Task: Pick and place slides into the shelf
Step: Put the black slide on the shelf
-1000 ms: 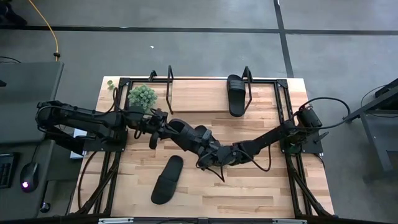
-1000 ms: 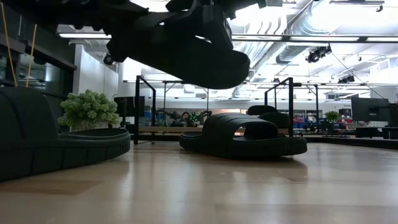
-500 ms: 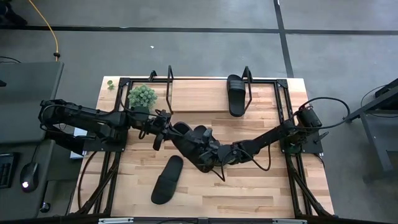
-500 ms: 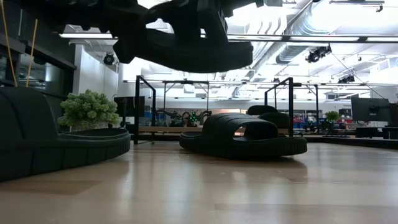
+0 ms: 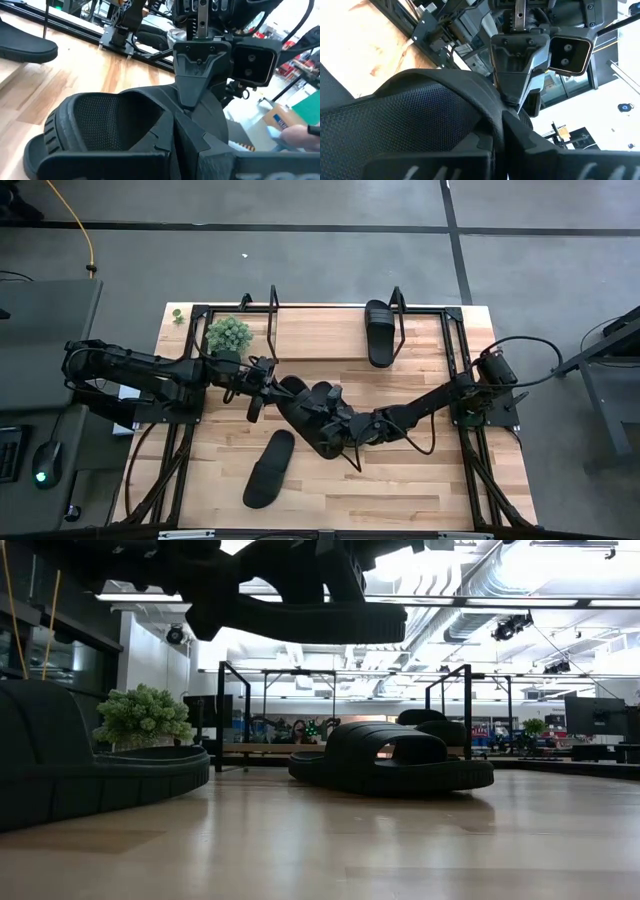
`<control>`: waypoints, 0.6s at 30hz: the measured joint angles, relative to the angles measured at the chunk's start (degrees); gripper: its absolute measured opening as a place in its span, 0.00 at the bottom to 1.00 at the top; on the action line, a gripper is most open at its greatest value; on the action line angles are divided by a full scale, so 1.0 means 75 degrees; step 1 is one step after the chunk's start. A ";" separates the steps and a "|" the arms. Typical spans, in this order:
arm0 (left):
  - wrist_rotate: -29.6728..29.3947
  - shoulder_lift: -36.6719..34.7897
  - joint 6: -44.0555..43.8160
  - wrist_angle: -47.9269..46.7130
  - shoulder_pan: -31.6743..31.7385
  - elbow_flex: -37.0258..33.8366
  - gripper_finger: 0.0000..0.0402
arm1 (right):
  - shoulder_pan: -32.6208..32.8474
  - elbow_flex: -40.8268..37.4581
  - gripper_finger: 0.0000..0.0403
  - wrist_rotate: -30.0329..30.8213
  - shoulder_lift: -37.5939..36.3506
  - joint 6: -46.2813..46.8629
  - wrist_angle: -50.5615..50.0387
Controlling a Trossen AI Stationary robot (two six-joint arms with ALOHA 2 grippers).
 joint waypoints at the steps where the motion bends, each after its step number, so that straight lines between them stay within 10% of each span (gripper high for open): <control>1: 0.0000 -0.0003 0.0044 -0.0032 0.0000 0.0000 0.00 | -0.0003 0.0000 0.01 -0.0013 0.0003 0.0098 0.0000; 18: 0.0376 -0.0003 0.0770 -0.0226 -0.0003 -0.0003 0.15 | 0.0017 0.0000 0.00 -0.0036 0.0003 0.0379 -0.0216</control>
